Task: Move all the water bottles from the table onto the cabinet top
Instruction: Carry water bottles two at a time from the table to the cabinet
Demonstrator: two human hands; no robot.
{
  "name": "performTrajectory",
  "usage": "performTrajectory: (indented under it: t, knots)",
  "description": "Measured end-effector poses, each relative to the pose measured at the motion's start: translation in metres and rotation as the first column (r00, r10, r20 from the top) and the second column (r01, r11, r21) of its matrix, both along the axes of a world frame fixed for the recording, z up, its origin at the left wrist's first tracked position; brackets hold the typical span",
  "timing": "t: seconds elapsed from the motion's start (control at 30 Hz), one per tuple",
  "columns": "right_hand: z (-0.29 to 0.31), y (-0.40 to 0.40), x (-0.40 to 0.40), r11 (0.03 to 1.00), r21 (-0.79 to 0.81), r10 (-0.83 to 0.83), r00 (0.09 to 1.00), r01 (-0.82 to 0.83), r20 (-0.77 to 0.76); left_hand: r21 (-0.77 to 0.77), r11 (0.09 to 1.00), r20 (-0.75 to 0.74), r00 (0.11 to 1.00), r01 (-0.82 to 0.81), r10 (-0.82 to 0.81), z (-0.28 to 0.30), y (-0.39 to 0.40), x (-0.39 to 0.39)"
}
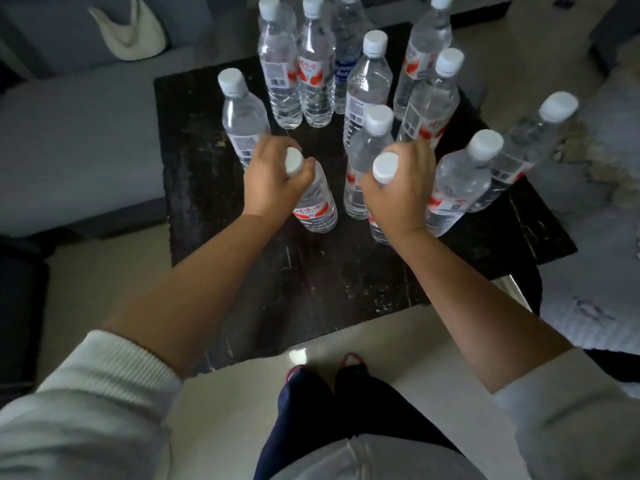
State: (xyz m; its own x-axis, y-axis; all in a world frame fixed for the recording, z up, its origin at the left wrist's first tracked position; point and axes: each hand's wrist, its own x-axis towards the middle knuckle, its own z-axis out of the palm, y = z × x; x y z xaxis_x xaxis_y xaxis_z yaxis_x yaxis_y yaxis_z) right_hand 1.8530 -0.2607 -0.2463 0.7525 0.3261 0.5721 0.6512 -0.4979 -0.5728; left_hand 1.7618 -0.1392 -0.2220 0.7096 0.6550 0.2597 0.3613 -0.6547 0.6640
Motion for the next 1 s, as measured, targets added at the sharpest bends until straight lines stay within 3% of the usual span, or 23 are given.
performTrajectory:
  t: [0.13,0.37,0.67,1.0]
  knots:
    - [0.003,0.009,-0.026,0.984,-0.049,0.173,0.984,-0.171,0.04,-0.023,0.996,-0.022,0.996,-0.084,0.083,0.005,-0.003,-0.036]
    - [0.011,0.049,-0.106,0.893,-0.047,0.445,0.893,-0.448,-0.067,-0.034,0.933,-0.074,0.932,-0.359,0.356,0.016,-0.006,-0.146]
    - [0.033,0.065,-0.26,0.668,-0.036,0.722,0.659,-0.743,-0.21,0.006,0.727,-0.091,0.723,-0.687,0.685,0.026,-0.044,-0.322]
    - [0.014,0.042,-0.397,0.322,-0.288,0.835,0.414,-0.902,-0.362,-0.035,0.554,-0.123,0.554,-0.832,0.823,-0.007,-0.099,-0.458]
